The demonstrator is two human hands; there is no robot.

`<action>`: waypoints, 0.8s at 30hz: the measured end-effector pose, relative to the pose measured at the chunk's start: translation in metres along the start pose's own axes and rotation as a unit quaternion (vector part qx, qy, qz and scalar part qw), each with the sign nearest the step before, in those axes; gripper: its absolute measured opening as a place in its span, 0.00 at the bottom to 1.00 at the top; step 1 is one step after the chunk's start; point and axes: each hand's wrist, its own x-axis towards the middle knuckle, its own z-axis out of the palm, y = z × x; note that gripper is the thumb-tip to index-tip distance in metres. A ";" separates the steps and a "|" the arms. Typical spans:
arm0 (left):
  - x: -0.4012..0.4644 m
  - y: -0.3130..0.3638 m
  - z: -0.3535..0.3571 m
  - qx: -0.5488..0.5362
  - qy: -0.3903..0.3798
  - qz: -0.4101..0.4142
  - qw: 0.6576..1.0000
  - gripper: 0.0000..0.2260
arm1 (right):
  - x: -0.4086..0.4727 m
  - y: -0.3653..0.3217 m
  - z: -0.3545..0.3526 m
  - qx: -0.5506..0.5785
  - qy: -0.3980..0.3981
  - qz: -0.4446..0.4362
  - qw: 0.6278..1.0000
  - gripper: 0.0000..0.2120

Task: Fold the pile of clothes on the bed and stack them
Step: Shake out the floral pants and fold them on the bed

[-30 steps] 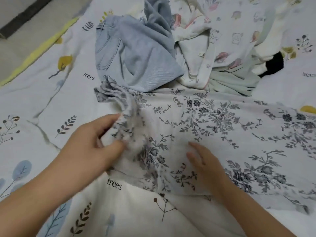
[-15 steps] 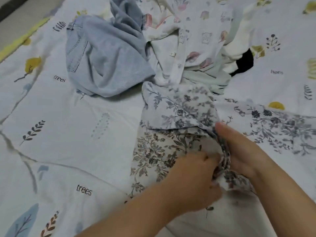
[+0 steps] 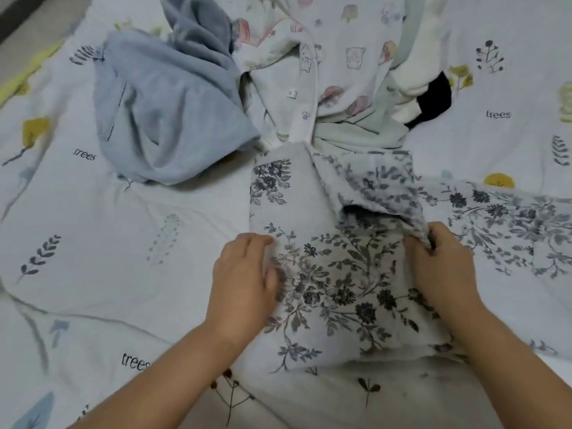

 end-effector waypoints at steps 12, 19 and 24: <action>-0.024 -0.025 0.058 0.185 -0.183 -0.032 0.965 0.34 | 0.056 -0.017 0.036 -0.067 -0.059 0.057 0.994 0.22; -0.036 -0.028 0.065 0.204 -0.211 -0.001 0.956 0.34 | 0.052 -0.004 0.031 -0.062 -0.002 0.091 0.994 0.11; -0.032 -0.027 0.060 0.204 -0.210 -0.004 0.956 0.33 | 0.024 -0.002 0.016 -0.125 -0.115 0.089 0.981 0.20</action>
